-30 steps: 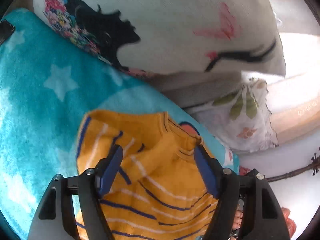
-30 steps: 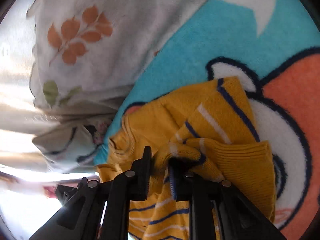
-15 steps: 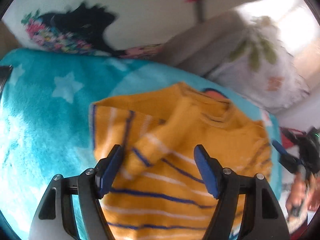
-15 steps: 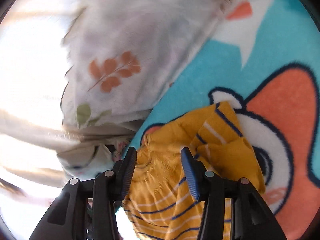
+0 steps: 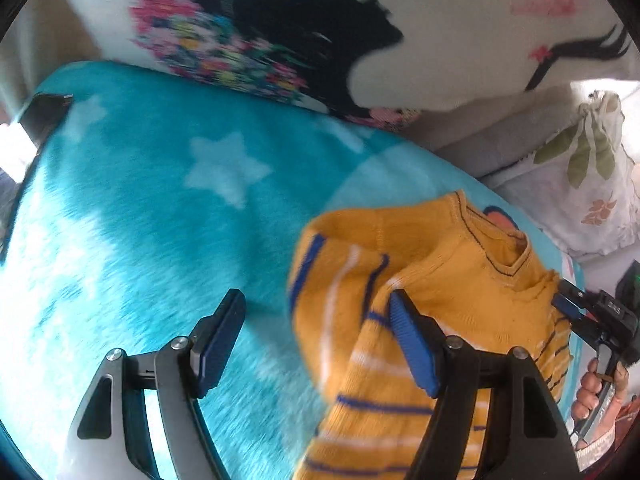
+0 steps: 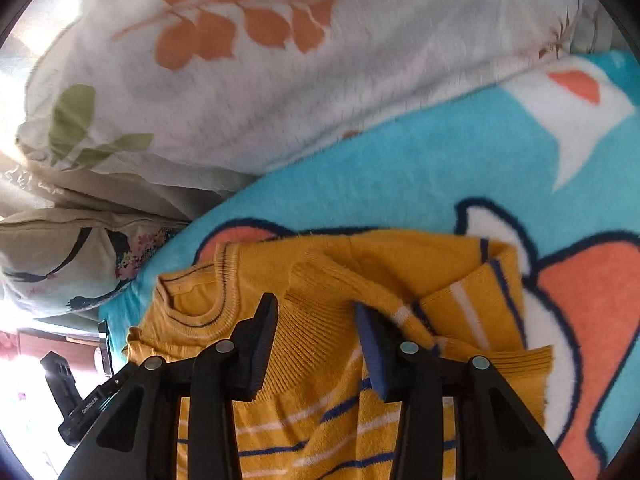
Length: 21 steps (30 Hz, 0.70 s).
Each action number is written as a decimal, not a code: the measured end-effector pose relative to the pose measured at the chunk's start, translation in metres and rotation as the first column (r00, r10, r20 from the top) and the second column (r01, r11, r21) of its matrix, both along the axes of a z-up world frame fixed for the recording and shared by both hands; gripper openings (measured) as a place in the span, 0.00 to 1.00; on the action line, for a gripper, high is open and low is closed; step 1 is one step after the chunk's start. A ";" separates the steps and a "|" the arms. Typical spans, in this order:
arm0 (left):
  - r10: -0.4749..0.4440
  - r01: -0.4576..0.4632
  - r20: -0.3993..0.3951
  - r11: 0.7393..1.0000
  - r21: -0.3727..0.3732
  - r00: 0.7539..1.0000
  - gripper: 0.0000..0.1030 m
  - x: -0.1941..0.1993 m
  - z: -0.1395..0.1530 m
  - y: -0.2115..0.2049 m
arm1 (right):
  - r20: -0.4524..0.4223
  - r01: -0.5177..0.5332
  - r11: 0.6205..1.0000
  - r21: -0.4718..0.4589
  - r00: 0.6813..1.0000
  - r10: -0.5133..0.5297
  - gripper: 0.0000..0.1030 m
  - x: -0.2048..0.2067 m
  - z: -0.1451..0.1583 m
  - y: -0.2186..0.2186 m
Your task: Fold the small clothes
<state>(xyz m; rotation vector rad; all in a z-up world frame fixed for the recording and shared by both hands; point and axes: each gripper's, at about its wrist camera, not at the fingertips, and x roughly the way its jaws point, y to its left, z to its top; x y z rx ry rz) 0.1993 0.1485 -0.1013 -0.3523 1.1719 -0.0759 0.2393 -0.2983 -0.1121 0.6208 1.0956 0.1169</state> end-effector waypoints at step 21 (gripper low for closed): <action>0.287 -0.287 0.010 0.954 0.088 0.958 0.71 -0.166 0.011 0.017 | -0.036 -0.063 0.995 -0.075 0.998 0.061 0.50 -0.162 -0.019 -0.073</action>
